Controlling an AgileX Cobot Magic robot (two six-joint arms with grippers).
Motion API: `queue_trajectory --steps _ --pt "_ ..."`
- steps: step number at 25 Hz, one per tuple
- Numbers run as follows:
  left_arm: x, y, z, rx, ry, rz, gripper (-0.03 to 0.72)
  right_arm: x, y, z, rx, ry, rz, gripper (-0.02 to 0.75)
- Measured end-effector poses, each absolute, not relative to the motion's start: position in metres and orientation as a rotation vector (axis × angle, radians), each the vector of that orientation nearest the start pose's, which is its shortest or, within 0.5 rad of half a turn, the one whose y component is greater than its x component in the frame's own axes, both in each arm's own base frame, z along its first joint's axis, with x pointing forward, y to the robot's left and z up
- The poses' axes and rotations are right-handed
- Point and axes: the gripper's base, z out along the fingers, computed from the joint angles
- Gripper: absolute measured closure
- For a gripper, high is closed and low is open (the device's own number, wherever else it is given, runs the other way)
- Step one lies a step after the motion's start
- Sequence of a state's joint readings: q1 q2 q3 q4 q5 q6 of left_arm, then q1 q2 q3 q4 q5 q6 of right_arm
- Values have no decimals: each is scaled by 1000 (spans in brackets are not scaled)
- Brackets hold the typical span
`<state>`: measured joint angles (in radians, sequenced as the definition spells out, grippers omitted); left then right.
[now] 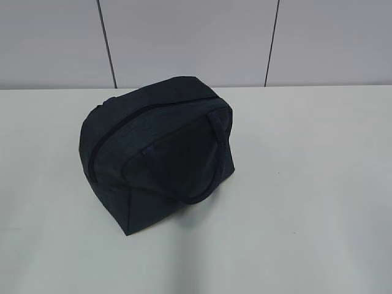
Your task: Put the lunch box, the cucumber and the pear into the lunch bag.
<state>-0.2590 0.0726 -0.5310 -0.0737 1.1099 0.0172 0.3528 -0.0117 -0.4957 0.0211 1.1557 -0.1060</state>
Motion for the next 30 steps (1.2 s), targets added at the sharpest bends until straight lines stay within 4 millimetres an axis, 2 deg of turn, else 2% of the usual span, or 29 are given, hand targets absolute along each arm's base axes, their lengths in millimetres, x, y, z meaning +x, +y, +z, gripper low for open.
queue_trajectory --steps 8,15,30 --pt "-9 -5 282 118 2076 -134 179 -11 0 268 -280 2114 57 272" --pt "-13 -6 282 9 2050 -68 179 -11 1 268 -171 2125 -4 272" --pt "-13 -6 282 -3 2050 -61 179 -11 2 268 -146 2123 -18 272"
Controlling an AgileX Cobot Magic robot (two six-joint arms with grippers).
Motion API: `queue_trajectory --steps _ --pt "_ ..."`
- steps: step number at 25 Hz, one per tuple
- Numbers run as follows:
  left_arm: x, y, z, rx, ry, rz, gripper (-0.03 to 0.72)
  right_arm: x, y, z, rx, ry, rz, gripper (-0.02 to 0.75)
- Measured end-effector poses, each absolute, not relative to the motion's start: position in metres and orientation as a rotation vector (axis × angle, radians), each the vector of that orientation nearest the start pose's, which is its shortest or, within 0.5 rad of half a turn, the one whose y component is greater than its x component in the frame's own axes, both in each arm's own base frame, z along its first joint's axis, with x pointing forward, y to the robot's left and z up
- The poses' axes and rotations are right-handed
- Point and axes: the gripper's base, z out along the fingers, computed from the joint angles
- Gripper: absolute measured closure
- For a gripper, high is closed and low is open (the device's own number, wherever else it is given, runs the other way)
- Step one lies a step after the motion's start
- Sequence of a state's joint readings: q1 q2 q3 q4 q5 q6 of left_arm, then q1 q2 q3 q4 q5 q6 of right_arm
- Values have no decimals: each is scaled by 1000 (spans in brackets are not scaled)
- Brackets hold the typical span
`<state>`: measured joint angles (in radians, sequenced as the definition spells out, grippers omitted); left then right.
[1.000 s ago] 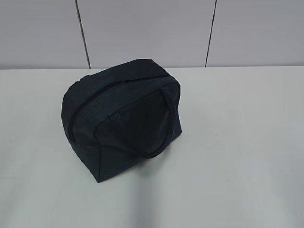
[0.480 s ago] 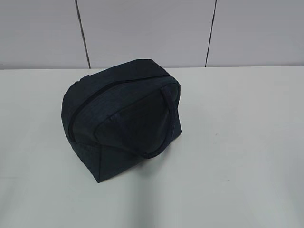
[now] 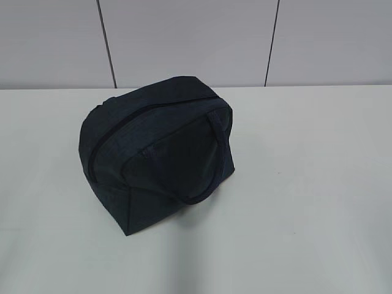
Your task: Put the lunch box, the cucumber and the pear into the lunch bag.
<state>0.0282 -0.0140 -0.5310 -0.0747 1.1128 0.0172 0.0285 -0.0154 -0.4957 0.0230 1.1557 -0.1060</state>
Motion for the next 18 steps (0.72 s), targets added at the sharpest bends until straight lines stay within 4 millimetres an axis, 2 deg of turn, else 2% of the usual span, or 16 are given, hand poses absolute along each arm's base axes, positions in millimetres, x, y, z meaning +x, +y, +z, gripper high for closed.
queue_trajectory --steps 12,18 --pt "-13 -6 282 19 2050 -74 179 -11 2 268 -146 2123 -18 272" --pt "-13 -2 281 30 2051 -25 179 -11 2 268 -146 2123 -18 272"
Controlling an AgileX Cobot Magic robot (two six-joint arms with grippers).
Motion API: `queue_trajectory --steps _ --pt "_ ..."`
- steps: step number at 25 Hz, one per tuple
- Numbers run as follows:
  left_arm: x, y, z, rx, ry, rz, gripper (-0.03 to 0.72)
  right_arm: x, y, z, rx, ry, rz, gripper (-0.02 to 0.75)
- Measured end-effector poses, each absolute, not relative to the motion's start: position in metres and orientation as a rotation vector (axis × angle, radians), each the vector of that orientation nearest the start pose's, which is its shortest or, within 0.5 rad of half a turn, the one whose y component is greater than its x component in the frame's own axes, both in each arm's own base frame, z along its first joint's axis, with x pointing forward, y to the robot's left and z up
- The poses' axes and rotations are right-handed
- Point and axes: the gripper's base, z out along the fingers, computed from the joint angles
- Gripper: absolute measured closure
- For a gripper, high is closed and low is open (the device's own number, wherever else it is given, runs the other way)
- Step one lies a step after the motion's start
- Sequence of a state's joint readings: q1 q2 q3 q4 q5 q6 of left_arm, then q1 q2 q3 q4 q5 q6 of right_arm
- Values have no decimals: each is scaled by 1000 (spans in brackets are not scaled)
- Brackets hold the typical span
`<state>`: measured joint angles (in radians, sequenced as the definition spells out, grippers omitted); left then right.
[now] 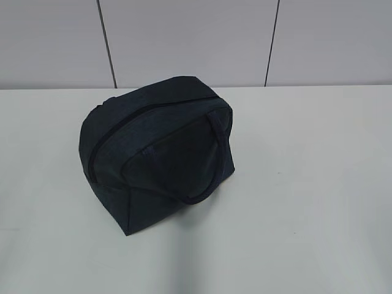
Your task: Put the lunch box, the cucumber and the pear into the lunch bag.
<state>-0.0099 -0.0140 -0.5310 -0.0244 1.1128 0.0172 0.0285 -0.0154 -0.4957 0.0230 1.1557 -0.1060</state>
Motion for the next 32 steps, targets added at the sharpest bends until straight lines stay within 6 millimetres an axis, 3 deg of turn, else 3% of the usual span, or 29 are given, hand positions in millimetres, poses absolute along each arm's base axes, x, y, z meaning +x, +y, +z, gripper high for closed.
queue_trajectory --steps 32 --pt "-13 -1 281 110 2049 -69 215 -11 2 269 -145 2121 -18 273"
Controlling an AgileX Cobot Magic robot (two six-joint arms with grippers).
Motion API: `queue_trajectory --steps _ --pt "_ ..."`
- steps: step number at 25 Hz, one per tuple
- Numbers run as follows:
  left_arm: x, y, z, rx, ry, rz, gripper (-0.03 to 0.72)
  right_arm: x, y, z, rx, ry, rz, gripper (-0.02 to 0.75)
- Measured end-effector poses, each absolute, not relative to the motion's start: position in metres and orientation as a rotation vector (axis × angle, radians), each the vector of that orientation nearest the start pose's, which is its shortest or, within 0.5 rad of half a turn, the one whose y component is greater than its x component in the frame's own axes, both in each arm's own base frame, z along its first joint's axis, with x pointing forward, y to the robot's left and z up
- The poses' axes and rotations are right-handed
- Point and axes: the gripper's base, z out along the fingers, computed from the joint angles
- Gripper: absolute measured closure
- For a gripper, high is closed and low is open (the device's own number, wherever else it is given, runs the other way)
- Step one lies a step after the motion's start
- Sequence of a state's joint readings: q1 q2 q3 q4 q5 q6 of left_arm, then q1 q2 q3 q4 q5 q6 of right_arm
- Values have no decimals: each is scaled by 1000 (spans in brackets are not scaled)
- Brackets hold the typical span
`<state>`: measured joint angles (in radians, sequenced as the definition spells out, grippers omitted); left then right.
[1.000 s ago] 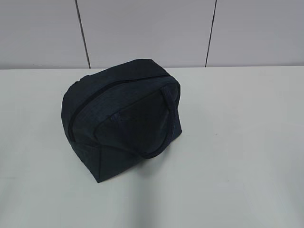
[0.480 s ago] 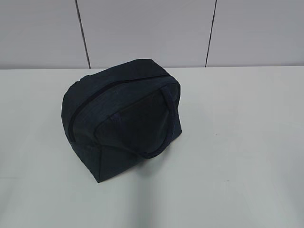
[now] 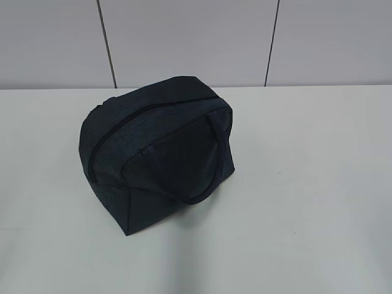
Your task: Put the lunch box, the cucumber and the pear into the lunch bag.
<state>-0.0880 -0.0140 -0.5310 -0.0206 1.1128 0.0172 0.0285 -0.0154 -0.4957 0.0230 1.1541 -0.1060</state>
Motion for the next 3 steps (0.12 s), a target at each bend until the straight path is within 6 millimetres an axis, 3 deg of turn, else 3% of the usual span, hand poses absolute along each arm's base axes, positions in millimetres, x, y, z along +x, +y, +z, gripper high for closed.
queue_trajectory --steps 3 --pt "-13 -1 281 110 2049 -69 225 -11 2 269 -145 2121 -18 273"
